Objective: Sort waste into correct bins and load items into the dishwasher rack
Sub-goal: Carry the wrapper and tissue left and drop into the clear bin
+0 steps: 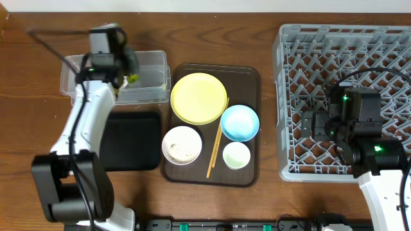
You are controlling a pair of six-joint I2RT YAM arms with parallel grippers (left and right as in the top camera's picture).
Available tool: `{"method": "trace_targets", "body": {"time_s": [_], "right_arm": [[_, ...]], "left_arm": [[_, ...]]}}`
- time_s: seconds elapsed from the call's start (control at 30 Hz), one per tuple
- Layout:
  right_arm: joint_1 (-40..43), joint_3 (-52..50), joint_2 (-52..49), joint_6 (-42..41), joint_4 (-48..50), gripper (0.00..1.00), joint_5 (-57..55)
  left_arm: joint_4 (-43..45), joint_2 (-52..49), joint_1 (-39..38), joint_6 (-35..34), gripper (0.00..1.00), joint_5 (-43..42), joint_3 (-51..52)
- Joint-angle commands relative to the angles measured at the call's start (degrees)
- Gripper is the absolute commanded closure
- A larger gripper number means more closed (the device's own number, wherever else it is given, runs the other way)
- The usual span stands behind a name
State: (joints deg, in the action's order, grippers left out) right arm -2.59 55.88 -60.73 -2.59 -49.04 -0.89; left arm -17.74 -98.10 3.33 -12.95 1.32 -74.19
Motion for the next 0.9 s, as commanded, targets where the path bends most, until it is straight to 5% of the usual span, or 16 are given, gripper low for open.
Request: {"method": "trace_targets", "body": {"time_s": [0.0,0.33,0.6,0.87], "right_arm": [[0.33,1.33,0.24,-0.33,-0.17,0.01,-0.15],[0.33,1.33,0.22,-0.33,-0.28,0.01,-0.15],[0.33,1.33,0.22,-0.33,-0.28,0.01,-0.15],[0.33,1.33,0.22,-0.33,-0.26,0.01,-0.15]], "left_arm": [[-0.37,-1.88,1.81,-18.75,0.94,0.66,0.04],[-1.05,-2.34,2.12,-22.53,0.5,0.66,0.09],[-0.81,0.2,1.97,-22.1,0.48,-3.41,0.07],[-5.99,6.82,-3.54,-5.77,0.48,-15.76,0.07]]}}
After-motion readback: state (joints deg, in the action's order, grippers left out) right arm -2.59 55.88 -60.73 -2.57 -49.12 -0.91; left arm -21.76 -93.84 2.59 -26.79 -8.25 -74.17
